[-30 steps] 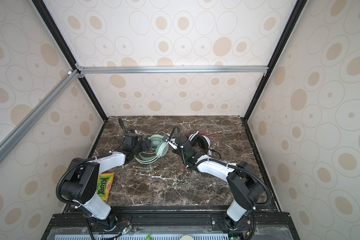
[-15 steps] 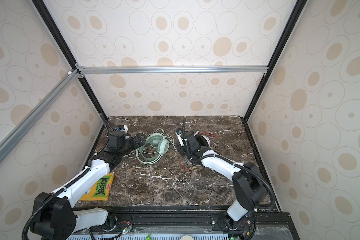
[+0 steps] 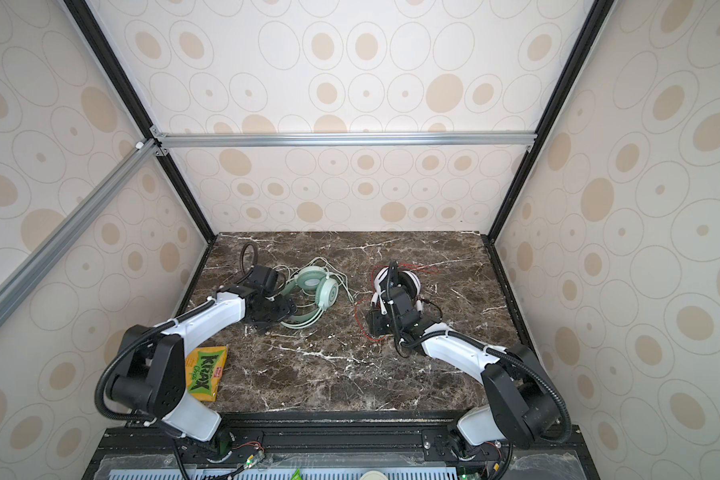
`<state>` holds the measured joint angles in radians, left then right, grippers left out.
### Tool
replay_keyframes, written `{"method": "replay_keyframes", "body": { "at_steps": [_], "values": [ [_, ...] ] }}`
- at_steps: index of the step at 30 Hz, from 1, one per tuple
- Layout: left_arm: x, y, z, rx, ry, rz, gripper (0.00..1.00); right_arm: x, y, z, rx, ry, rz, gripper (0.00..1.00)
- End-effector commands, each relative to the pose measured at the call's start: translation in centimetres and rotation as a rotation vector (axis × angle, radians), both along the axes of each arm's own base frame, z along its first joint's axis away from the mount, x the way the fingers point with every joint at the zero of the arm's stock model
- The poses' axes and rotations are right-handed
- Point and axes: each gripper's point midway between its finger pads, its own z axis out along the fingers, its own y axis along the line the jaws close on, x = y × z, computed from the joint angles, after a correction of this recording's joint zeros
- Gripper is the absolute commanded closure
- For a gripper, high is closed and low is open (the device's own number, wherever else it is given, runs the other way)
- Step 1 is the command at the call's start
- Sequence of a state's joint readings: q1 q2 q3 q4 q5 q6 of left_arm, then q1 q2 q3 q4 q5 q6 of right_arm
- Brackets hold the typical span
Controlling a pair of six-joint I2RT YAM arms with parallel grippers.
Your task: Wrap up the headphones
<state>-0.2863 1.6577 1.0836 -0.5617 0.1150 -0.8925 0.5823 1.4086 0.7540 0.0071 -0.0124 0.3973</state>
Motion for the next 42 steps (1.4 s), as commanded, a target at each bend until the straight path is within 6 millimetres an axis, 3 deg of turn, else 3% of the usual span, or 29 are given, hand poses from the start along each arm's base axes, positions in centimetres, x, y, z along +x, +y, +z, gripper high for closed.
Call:
{"method": "replay_keyframes", "body": {
  "at_steps": [1, 4, 10, 18, 21, 25, 27, 29, 30, 31, 34, 36, 39, 42],
  "values": [
    [0.5, 1.1, -0.9, 0.094, 0.065, 0.011, 0.1, -0.1, -0.3, 1.3, 0.027, -0.042, -0.022, 0.42],
    [1.5, 1.5, -1.9, 0.144, 0.089, 0.018, 0.11, 0.0, -0.5, 1.6, 0.016, -0.053, -0.024, 0.42],
    [2.2, 1.9, -4.0, 0.208, 0.183, 0.003, 0.23, 0.2, -0.9, 1.4, 0.0, -0.064, -0.039, 0.42],
    [1.4, 3.1, -4.5, 0.299, 0.277, -0.057, 0.72, 0.4, -1.8, 1.9, -0.033, -0.099, -0.066, 0.42],
    [0.4, 3.9, -5.1, 0.332, 0.331, -0.075, 0.73, 0.4, -1.8, 1.9, -0.035, -0.1, -0.063, 0.42],
    [-0.4, 4.7, -5.7, 0.325, 0.346, -0.097, 0.87, 0.5, -1.8, 2.0, -0.036, -0.105, -0.064, 0.42],
    [-0.2, 4.8, -5.7, 0.316, 0.33, -0.109, 0.88, 0.5, -1.8, 2.1, -0.038, -0.108, -0.061, 0.42],
    [-0.1, 4.7, -5.8, 0.304, 0.313, -0.118, 0.74, 0.4, -1.9, 2.2, -0.037, -0.11, -0.062, 0.42],
    [0.1, 4.6, -5.8, 0.295, 0.3, -0.126, 0.72, 0.4, -1.9, 2.2, -0.038, -0.112, -0.061, 0.42],
    [0.2, 4.5, -5.8, 0.287, 0.29, -0.127, 0.74, 0.4, -1.9, 2.5, -0.034, -0.118, -0.061, 0.42],
    [0.2, 4.4, -5.9, 0.263, 0.278, -0.125, 1.0, 0.3, -2.3, 3.0, -0.032, -0.147, -0.071, 0.42],
    [0.4, 4.1, -5.7, 0.247, 0.261, -0.136, 1.0, 0.2, -2.5, 3.3, -0.033, -0.16, -0.076, 0.42],
    [1.3, 4.0, -4.3, 0.232, 0.203, -0.135, 1.0, 0.2, -2.6, 3.4, -0.029, -0.168, -0.075, 0.42],
    [3.1, 3.5, -1.4, 0.213, 0.078, -0.148, 1.0, 0.1, -2.5, 3.3, -0.037, -0.165, -0.061, 0.42]
  ]
}}
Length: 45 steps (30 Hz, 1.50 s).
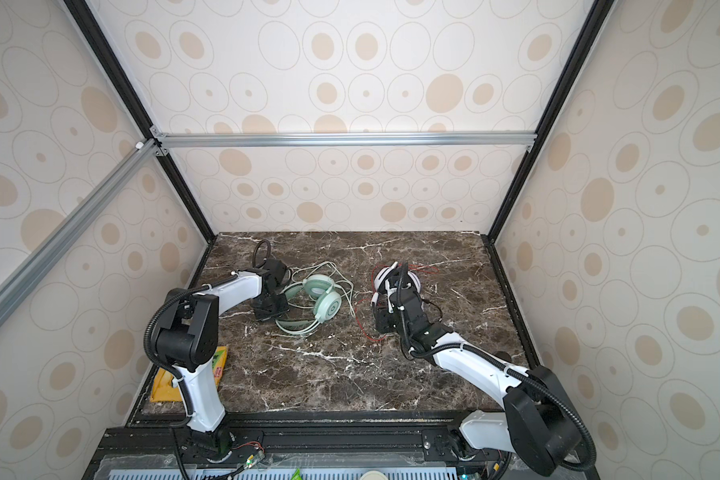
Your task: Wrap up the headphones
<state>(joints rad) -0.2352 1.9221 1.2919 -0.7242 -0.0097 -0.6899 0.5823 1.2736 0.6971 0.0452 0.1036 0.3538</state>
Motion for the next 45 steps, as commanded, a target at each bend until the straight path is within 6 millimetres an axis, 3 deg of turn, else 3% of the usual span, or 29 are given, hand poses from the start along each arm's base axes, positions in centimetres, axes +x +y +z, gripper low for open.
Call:
{"method": "replay_keyframes", "body": {
  "at_steps": [1, 4, 9, 17, 27, 29, 33, 35, 39, 45],
  "values": [
    [1.5, -0.3, 3.8, -0.03, -0.129, -0.046, 1.0, -0.3, -0.3, -0.1, -0.017, -0.011, 0.004, 0.42],
    [2.1, -1.0, 6.9, -0.074, -0.224, -0.07, 1.0, -0.6, -0.1, 0.1, -0.018, -0.018, 0.035, 0.41],
    [1.1, -1.3, 12.2, -0.153, -0.418, -0.055, 1.0, -1.5, 1.2, 0.0, 0.039, -0.033, 0.118, 0.42],
    [-0.4, -1.8, 22.5, -0.249, -0.669, -0.092, 1.0, -1.2, 0.3, -0.3, 0.003, -0.067, 0.088, 0.43],
    [-1.3, -1.3, 32.0, -0.264, -0.876, -0.104, 1.0, -0.4, -1.2, -1.0, -0.018, -0.129, 0.002, 0.43],
    [-1.2, -1.9, 33.2, -0.285, -0.885, -0.142, 1.0, -0.2, -1.1, -1.3, -0.023, -0.141, 0.005, 0.43],
    [-1.5, -4.3, 33.5, -0.372, -0.844, -0.259, 1.0, 0.3, -0.4, -1.7, -0.032, -0.135, 0.028, 0.42],
    [-1.9, -4.6, 32.9, -0.369, -0.801, -0.297, 1.0, 0.4, 0.2, -1.3, -0.021, -0.142, 0.054, 0.42],
    [-2.6, -3.3, 32.0, -0.28, -0.742, -0.298, 1.0, -0.1, 0.6, -0.2, 0.007, -0.187, 0.092, 0.42],
    [-3.7, -5.2, 34.6, -0.42, -0.828, -0.342, 1.0, -2.1, 3.2, 1.9, 0.1, -0.303, 0.29, 0.41]
  ]
}}
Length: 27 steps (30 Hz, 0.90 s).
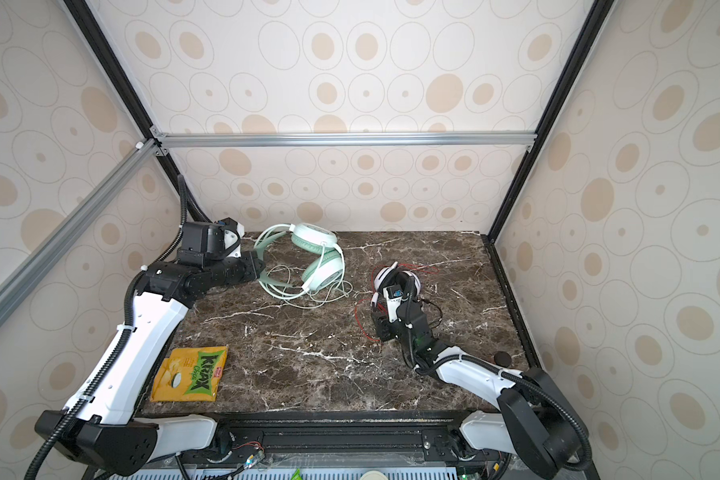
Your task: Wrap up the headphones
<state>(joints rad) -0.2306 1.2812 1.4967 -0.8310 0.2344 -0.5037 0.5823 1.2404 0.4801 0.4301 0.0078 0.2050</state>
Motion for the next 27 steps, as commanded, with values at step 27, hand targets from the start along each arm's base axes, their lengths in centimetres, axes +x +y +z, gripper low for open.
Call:
{"method": "replay_keyframes", "body": {
  "at_steps": [27],
  "values": [
    [0.5, -1.1, 5.1, -0.364, -0.253, 0.098, 1.0, -2.5, 5.0, -0.7, 0.208, 0.157, 0.238, 0.48]
  ]
}}
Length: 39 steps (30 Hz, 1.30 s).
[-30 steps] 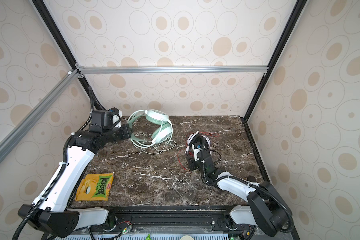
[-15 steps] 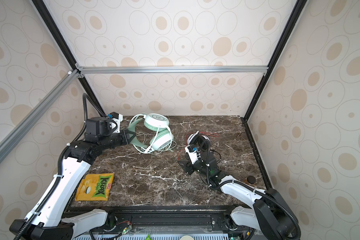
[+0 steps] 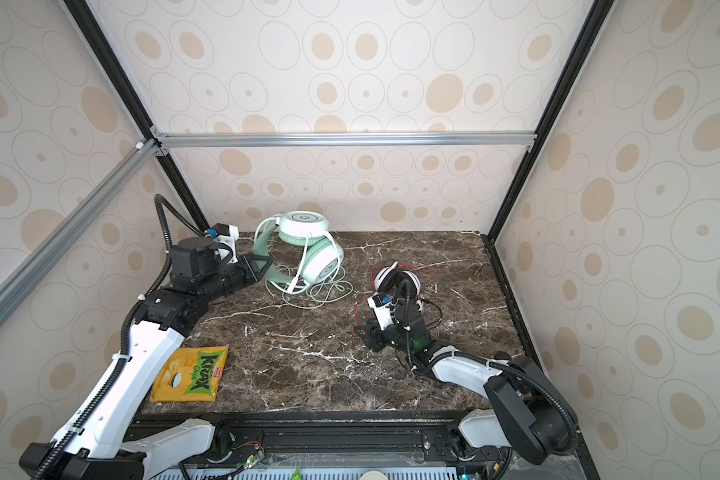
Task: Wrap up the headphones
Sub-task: 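Raise the held headphones high with the left gripper, cable dangling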
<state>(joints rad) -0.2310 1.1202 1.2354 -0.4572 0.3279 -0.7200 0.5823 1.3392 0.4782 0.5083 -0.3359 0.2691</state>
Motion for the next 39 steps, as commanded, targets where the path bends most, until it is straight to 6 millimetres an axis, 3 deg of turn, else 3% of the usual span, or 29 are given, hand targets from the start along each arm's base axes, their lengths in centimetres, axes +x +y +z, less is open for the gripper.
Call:
{"method": "replay_keyframes", "body": {
  "at_steps": [1, 6, 11, 15, 21, 25, 32, 39],
  "values": [
    [0.6, 0.6, 3.2, -0.103, -0.069, 0.079, 1.0, 0.7, 0.1, 0.8, 0.068, 0.035, -0.055, 0.48],
    [0.8, 0.5, 4.2, -0.145, -0.048, 0.094, 1.0, 0.7, 0.7, 0.4, 0.101, 0.083, -0.049, 0.47],
    [0.5, 0.3, 7.7, -0.192, -0.102, 0.079, 1.0, 0.6, 1.3, 0.7, 0.133, 0.093, -0.029, 0.47],
    [0.3, -0.2, 8.7, -0.23, -0.101, 0.055, 1.0, 0.4, 1.4, 1.0, 0.128, 0.091, -0.025, 0.48],
    [-0.2, -1.5, 9.6, -0.334, -0.092, -0.004, 1.0, 0.8, 0.7, 2.8, 0.136, 0.012, -0.056, 0.46],
    [-0.6, -2.0, 11.7, -0.391, -0.126, -0.038, 1.0, 0.9, 1.2, 4.2, 0.126, -0.049, -0.02, 0.44],
    [-1.7, -2.6, 14.5, -0.445, -0.195, -0.103, 1.0, 0.7, 4.2, 6.3, 0.212, -0.088, 0.145, 0.42],
    [-2.0, -3.4, 16.7, -0.494, -0.237, -0.175, 1.0, -1.7, 8.6, 8.4, 0.308, -0.128, 0.421, 0.42]
  ]
}}
